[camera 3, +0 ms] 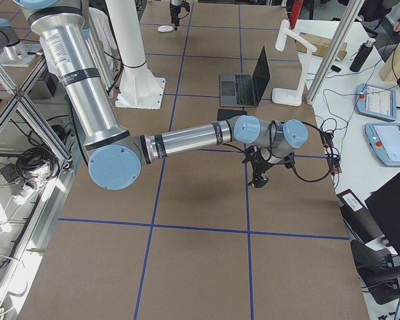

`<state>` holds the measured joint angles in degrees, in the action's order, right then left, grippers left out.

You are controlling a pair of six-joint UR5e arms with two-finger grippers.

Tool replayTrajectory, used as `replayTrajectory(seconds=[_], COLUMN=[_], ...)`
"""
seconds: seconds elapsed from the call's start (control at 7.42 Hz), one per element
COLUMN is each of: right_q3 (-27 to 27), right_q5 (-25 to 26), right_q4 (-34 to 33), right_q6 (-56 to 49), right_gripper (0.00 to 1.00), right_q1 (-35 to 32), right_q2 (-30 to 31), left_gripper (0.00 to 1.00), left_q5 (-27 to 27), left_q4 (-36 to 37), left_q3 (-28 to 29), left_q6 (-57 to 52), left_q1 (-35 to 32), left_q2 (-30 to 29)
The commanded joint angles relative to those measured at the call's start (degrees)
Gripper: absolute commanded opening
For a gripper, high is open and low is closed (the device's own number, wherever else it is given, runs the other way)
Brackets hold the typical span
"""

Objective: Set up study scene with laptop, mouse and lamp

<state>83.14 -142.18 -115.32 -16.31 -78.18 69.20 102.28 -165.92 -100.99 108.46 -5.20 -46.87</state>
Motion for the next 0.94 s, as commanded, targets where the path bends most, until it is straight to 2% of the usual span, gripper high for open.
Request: replayTrajectory(seconds=[0.0, 0.27, 0.54, 0.67, 0.81], right_q3=[0.3, 0.7, 0.6, 0.7, 0.7], right_q5=[-0.2, -0.2, -1.0, -1.0, -1.0], right_q4=[0.0, 0.0, 0.0, 0.0, 0.0], right_q6=[0.1, 0.1, 0.1, 0.1, 0.2], right_gripper=[0.99, 0.99, 0.99, 0.99, 0.99], right_q1=[0.4, 0.4, 0.7, 0.7, 0.8], right_q2=[0.0, 0.1, 0.1, 0.1, 0.1], left_gripper=[0.99, 0.99, 0.99, 0.99, 0.99], left_q5=[-5.5, -5.5, -6.4, -8.6, -11.5], left_q4=[-1.5, -7.5, -7.5, -7.1, -6.7], left_q3=[0.0, 0.0, 0.0, 0.0, 0.0], left_q6=[6.0, 5.5, 6.1, 7.5, 10.9], left_q1=[9.3, 10.5, 11.5, 12.7, 17.4], left_q2=[0.6, 6.7, 6.3, 4.9, 4.7])
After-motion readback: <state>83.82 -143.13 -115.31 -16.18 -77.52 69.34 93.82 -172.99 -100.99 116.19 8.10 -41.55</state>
